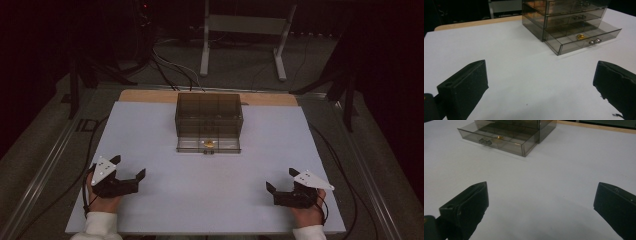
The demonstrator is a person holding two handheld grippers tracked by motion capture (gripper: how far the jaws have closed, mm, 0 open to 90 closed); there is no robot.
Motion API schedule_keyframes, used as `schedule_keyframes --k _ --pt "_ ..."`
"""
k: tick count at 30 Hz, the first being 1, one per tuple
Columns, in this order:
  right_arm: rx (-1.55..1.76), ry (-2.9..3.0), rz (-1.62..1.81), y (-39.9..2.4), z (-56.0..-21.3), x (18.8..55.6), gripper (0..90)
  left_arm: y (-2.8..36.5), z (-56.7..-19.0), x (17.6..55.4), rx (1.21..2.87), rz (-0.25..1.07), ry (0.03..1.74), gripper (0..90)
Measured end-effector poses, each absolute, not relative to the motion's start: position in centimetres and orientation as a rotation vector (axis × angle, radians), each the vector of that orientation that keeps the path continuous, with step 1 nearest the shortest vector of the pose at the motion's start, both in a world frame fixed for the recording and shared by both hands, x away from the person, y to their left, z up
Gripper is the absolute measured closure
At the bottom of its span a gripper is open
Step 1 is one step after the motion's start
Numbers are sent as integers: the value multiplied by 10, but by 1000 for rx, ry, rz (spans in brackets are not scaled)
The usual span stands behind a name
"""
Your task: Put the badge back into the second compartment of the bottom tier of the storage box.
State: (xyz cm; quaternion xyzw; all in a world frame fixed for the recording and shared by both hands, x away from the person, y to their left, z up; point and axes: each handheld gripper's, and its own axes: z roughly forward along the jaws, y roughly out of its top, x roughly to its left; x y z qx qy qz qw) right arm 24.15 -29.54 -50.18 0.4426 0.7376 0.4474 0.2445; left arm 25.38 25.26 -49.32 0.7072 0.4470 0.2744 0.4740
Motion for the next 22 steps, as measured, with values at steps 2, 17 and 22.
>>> schedule_keyframes --k 2,17,22 --pt "1208 2009 1227 -296 -501 241 0 255 -494 250 1730 686 1091 3" --pt "1200 1977 1230 -297 -500 241 0 268 -495 232 1657 751 1140 3" --pt "1235 1986 1200 -301 -505 244 0 267 -494 236 1651 743 1150 3"
